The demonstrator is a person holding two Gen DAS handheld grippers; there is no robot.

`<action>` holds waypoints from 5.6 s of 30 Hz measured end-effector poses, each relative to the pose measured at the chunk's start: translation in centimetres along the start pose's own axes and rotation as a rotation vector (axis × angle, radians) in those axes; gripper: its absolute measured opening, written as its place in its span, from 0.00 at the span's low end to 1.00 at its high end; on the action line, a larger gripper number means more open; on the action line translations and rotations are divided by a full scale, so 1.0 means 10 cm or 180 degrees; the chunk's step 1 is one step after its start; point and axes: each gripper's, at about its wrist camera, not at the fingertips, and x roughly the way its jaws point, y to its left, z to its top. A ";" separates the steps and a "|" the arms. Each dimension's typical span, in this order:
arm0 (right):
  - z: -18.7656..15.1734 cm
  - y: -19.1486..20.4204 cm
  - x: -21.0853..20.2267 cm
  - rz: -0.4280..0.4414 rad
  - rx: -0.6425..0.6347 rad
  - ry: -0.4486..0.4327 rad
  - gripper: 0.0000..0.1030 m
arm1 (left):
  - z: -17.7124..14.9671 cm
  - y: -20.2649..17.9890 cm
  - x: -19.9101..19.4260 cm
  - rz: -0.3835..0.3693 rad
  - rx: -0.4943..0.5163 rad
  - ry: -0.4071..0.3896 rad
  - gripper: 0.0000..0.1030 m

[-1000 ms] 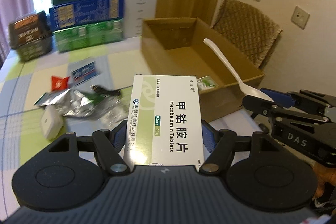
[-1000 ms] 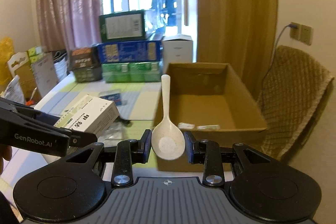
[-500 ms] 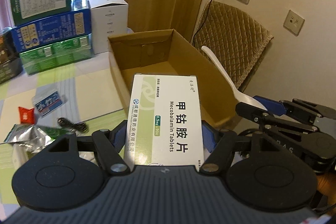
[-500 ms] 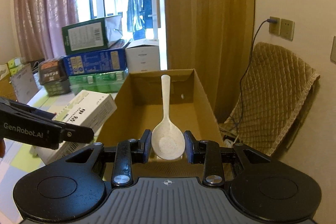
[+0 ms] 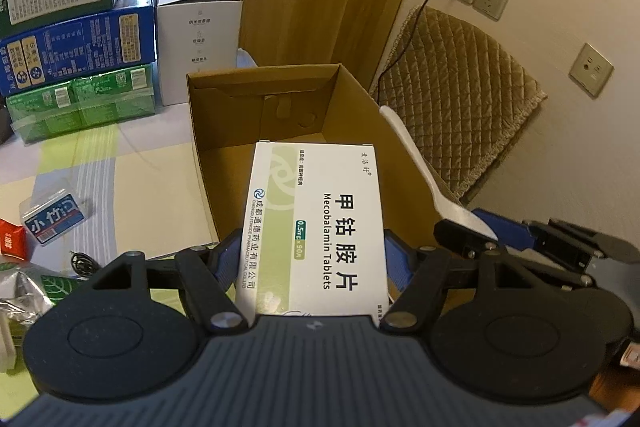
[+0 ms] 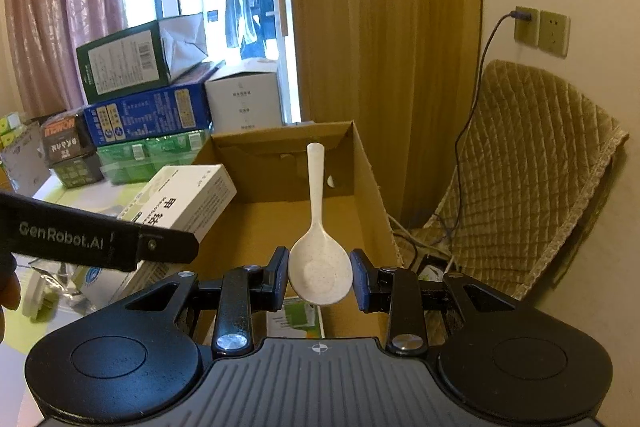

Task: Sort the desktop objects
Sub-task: 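Carry the Mecobalamin box and spoon over the cardboard box with both tools, then open both tools to drop the box and spoon into the cardboard box, then withdraw both tools from the cardboard box and reach toward the table items, then grasp the white night-light with the left tool while the right tool grasps the clear tray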

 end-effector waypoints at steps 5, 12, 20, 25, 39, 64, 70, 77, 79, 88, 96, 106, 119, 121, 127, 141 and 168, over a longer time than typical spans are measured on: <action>-0.03 -0.03 0.12 -0.0017 0.0011 0.0057 0.29 | 0.02 0.03 0.12 -0.0041 -0.0105 0.0013 0.65; -0.05 -0.03 0.18 -0.0029 0.0002 0.0097 0.29 | 0.01 0.08 0.17 -0.0076 -0.0135 -0.0018 0.65; -0.06 0.01 0.20 0.0010 0.0023 0.0097 0.29 | -0.07 0.26 -0.11 0.0064 -0.0175 -0.0168 0.65; -0.05 0.04 0.21 0.0074 0.0066 0.0052 0.37 | -0.17 0.34 -0.25 0.0110 -0.0199 -0.0182 0.65; -0.29 0.16 -0.36 0.0107 0.0258 0.0070 0.54 | -0.73 0.52 -0.77 0.0179 -0.0430 -0.0179 0.78; -0.73 1.24 -1.08 0.0518 -0.0044 0.0278 0.88 | -1.59 1.08 -1.89 0.0794 -0.0569 -0.0227 0.99; -0.95 1.44 -1.05 0.0653 -0.0129 0.0412 0.89 | -1.87 1.38 -2.02 0.0914 -0.0794 -0.0133 0.99; -1.05 1.65 -0.97 0.0790 -0.0228 0.0481 0.90 | -1.99 1.62 -2.11 0.1057 -0.0926 -0.0126 0.99; -1.06 1.71 -0.95 0.0831 -0.0272 0.0469 0.90 | -1.99 1.67 -2.11 0.1086 -0.0954 -0.0142 0.99; -1.05 1.87 -0.69 0.0905 -0.0373 0.0495 0.91 | -1.89 1.91 -2.00 0.1124 -0.0958 -0.0122 0.99; -1.06 2.05 -0.35 0.0892 -0.0525 0.0497 0.91 | -1.80 2.18 -1.69 0.1108 -0.1026 -0.0061 0.99; -1.01 2.29 0.29 0.0901 -0.0732 0.0412 0.90 | -1.63 2.58 -1.20 0.1125 -0.0967 -0.0100 0.99; -0.95 2.30 1.18 0.0887 -0.0787 0.0469 0.90 | -1.55 2.88 -0.72 0.0993 -0.0916 -0.0058 0.98; -0.96 2.28 1.28 0.0890 -0.0758 0.0525 0.90 | -1.53 2.91 -0.69 0.0953 -0.0955 -0.0055 0.98; -1.02 2.25 1.44 0.0949 -0.0688 0.0731 0.75 | -1.49 3.00 -0.57 0.0882 -0.1050 -0.0030 0.98; -1.01 2.28 1.34 0.0831 -0.0689 0.0583 0.51 | -1.45 3.21 -0.36 0.0622 -0.1618 -0.0090 0.89; -1.39 2.03 0.36 0.0601 -0.0346 0.0506 0.50 | -1.91 2.08 -0.85 0.0661 -0.0533 0.0149 0.60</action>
